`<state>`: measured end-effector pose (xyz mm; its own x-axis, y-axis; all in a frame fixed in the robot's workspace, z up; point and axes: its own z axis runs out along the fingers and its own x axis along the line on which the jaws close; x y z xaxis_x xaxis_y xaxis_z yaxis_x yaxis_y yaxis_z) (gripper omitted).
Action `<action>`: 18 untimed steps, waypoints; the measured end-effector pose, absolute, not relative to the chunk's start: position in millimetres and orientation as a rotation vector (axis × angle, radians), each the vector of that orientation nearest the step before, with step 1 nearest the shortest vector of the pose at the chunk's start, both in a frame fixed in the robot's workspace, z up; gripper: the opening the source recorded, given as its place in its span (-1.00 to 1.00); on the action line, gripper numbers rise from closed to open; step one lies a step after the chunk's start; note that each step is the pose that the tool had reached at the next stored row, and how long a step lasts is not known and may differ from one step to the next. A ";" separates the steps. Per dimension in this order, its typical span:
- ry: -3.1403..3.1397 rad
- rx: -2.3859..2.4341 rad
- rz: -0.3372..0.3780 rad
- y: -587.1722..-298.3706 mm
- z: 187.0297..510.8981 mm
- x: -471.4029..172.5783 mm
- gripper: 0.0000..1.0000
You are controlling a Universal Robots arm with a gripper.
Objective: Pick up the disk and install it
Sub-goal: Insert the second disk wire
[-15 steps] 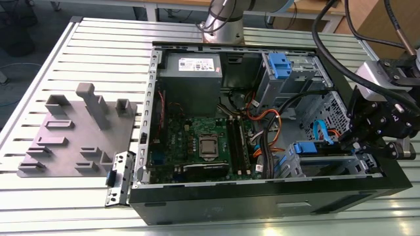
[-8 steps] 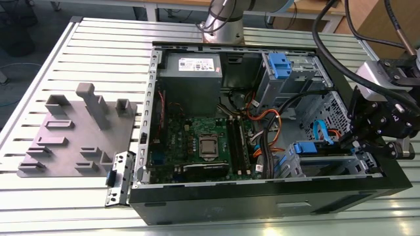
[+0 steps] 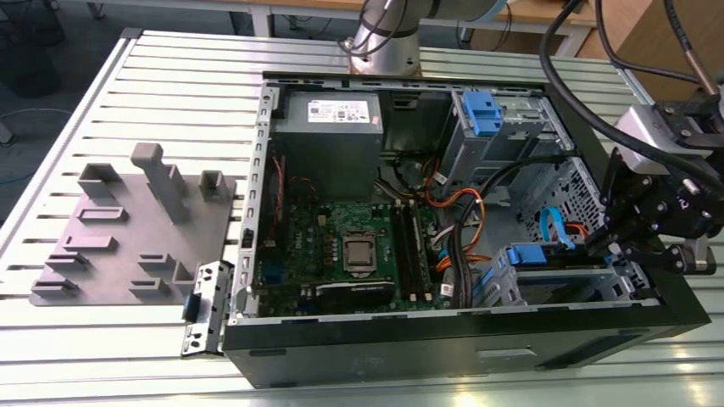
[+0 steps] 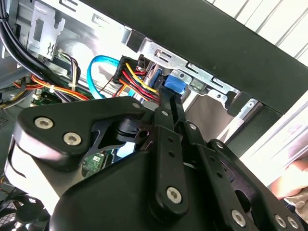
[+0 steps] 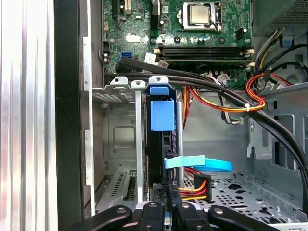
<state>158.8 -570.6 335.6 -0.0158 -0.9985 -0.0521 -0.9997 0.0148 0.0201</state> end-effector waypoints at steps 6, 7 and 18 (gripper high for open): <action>2.221 -2.187 0.079 -570.5 338.2 158.8 -0.68; 2.221 -2.188 0.079 -570.6 338.6 158.8 -0.68; 2.221 -2.187 0.079 -569.6 338.6 154.5 -0.68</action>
<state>154.5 -569.6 338.6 -0.0159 -0.9985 -0.0522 -0.9997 0.0148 0.0201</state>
